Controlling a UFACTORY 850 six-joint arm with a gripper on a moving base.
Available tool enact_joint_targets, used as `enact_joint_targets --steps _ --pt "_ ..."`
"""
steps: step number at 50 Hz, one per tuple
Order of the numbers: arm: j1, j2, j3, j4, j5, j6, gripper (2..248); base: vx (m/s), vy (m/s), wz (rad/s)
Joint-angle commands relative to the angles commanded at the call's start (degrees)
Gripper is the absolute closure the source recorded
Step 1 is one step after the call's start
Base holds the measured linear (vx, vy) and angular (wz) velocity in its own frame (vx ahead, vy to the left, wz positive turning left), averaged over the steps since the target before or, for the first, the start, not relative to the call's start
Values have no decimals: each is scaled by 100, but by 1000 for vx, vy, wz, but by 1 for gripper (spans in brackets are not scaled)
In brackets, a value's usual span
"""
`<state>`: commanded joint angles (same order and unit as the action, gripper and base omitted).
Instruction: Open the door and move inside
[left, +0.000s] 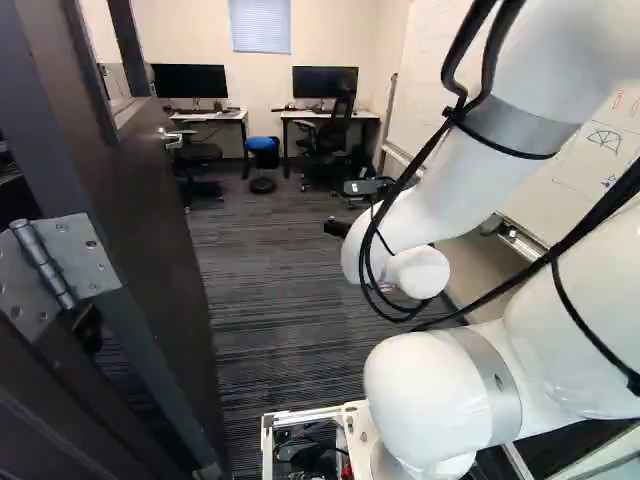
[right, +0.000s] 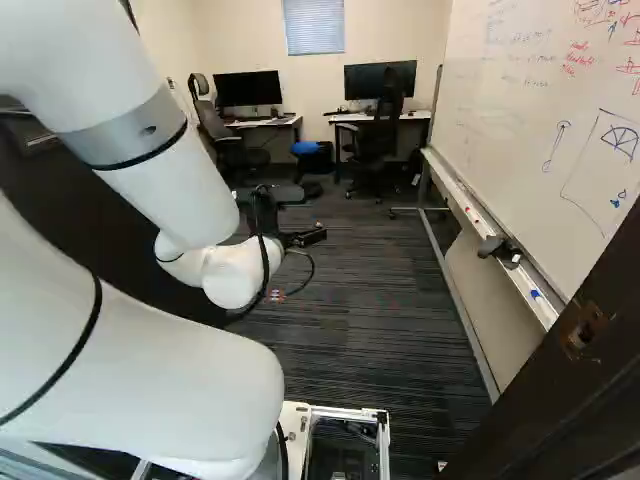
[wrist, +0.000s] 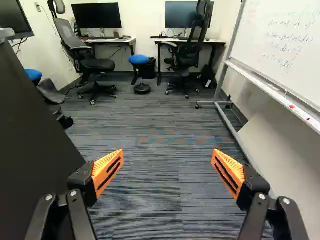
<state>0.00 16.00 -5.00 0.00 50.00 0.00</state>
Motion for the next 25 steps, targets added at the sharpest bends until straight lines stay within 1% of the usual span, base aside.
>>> enact_joint_targets --steps 25 --pt "0 0 0 0 0 0 3 163 2 -16"
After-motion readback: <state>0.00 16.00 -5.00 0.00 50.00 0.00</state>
